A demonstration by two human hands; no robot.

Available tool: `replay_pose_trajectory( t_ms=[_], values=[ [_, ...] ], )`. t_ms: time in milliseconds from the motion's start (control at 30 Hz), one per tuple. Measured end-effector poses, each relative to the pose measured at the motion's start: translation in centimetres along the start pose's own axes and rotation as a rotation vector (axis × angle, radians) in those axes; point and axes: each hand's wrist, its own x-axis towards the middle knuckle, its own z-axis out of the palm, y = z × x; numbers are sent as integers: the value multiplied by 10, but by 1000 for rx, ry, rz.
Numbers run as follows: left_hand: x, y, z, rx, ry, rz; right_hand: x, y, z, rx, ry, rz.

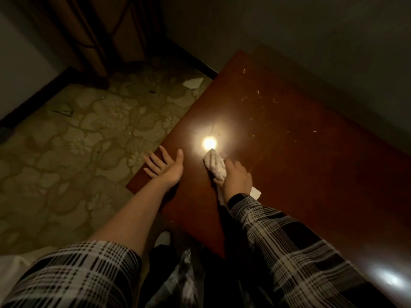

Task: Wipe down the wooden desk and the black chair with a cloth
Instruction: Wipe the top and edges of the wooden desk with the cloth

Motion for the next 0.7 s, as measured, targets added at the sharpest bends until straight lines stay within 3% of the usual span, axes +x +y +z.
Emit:
replay_pose_trajectory(
  t_ms=[133, 300, 400, 467, 533, 600, 700],
  values=[
    [0, 2, -21, 57, 14, 6, -25, -33, 16, -15, -21, 135],
    [0, -23, -52, -76, 22, 125, -92, -94, 45, 10, -186, -51],
    [2, -32, -53, -211, 10, 122, -102, -97, 46, 205, -386, -63],
    [3, -32, -49, -300, -2, 132, -97, -79, 37, 530, -290, 155],
    [9, -35, -49, -319, -22, 151, -83, -54, 26, 656, 8, 411],
    [11, -37, -52, -371, -40, 126, -70, -36, 17, 432, 131, 545],
    [64, -59, -27, -561, -54, 88, -64, -49, 22, 173, 84, 549]
  ],
)
